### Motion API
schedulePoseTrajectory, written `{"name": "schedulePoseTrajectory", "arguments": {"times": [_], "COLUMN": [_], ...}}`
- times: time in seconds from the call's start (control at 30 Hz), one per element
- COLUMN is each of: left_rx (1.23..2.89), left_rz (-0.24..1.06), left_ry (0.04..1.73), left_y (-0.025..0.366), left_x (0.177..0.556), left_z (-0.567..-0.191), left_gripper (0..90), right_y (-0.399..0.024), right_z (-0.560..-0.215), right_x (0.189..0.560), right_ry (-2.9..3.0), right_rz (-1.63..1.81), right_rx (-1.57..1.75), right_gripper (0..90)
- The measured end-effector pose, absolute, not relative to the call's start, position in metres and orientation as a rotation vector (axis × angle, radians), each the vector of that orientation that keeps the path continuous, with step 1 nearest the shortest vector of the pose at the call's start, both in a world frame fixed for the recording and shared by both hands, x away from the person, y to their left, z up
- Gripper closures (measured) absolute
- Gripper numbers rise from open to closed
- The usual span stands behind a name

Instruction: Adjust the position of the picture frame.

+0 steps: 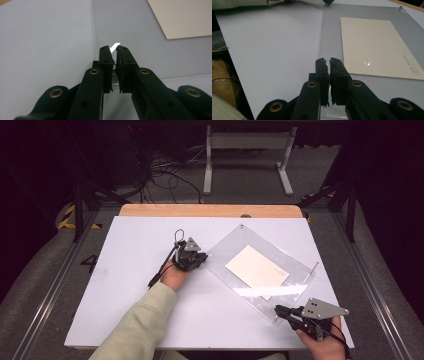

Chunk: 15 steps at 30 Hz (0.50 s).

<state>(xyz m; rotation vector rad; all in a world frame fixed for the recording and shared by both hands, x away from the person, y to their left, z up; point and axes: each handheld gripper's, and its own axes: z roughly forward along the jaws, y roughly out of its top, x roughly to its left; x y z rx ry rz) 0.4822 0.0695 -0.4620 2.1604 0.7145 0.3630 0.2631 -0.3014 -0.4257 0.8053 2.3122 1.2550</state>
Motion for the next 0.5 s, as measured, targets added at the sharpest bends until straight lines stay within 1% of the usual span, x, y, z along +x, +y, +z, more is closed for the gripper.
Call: {"name": "schedulePoseTrajectory", "arguments": {"times": [0.17,0.37,0.5], "left_rx": [2.182,2.245,2.267], "left_rz": [0.373,0.34,0.334], "left_ry": [0.698,0.674,0.651], "left_y": [0.069,0.074,0.084], "left_x": [0.48,0.474,0.461], "left_z": [-0.46,-0.454,-0.448], "left_gripper": [83.7,83.9,83.9], "right_y": [-0.302,-0.303,-0.303], "right_z": [-0.426,-0.423,-0.421], "right_x": [0.263,0.261,0.259], "right_ry": [2.31,2.311,2.301], "right_rz": [1.25,1.245,1.238], "right_rx": [0.805,0.811,0.806], "right_gripper": [84.7,84.7,84.7]}}
